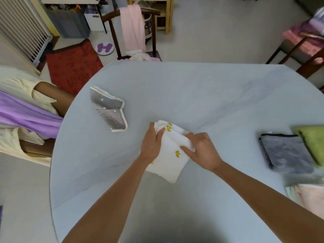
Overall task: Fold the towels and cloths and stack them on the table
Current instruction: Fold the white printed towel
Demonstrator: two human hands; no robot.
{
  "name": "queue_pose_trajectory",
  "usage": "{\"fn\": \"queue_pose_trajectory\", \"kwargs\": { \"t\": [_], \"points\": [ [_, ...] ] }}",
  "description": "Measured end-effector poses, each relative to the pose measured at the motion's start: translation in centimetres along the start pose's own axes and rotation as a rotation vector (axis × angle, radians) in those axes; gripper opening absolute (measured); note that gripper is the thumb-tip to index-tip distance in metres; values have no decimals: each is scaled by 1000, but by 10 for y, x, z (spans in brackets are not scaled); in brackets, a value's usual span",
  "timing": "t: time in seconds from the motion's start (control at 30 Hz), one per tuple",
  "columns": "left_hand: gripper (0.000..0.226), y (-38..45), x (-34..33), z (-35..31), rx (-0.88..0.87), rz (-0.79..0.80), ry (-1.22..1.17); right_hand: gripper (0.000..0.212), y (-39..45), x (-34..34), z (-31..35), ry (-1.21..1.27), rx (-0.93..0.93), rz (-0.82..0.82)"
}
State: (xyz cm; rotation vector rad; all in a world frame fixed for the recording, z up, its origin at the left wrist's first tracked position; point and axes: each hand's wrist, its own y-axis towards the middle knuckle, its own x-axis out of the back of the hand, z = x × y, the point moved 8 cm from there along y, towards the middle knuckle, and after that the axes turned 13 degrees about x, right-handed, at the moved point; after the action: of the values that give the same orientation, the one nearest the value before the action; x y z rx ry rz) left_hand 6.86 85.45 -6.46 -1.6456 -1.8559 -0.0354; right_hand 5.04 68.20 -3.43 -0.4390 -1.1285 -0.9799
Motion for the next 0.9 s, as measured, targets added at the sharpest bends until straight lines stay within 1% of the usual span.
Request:
{"fn": "queue_pose_trajectory", "kwargs": {
  "t": [0.03,0.1,0.17,0.2,0.27,0.33,0.4,0.47,0.5,0.6,0.7,0.77,0.83,0.9],
  "points": [
    [16,-3,-1,-13,-72,9,43,39,-6,9,6,-38,67,3],
    [16,-4,-4,-31,-178,22,92,35,-16,16,22,-116,260,54],
    [24,-4,-6,-46,-254,43,122,30,-23,19,41,-201,447,84],
    [29,-5,-9,-54,-296,60,124,27,-27,23,49,-240,502,73],
    [34,-8,-15,-68,-344,89,99,25,-33,34,62,-312,547,17],
    [26,-16,-22,-77,-336,116,70,27,-42,47,67,-385,549,-41],
    [19,-23,-22,-79,-313,103,26,30,-49,59,63,-420,501,-82],
    [18,-26,-14,-83,-305,45,2,33,-49,75,56,-398,377,-160],
    [20,-26,-11,-86,-288,7,-10,33,-47,85,49,-335,292,-213],
    [27,-28,-8,-100,-266,-88,-48,31,-41,116,25,-28,60,-369],
    [33,-32,-10,-121,-307,-149,-35,27,-36,136,7,106,-24,-449],
    [33,-34,-13,-131,-343,-167,-5,26,-40,143,-9,221,-101,-522],
    [33,-38,-17,-137,-365,-165,18,26,-48,143,-31,373,-229,-599],
    [34,-44,-23,-141,-354,-156,17,26,-53,140,-48,505,-387,-591]
  ]
}}
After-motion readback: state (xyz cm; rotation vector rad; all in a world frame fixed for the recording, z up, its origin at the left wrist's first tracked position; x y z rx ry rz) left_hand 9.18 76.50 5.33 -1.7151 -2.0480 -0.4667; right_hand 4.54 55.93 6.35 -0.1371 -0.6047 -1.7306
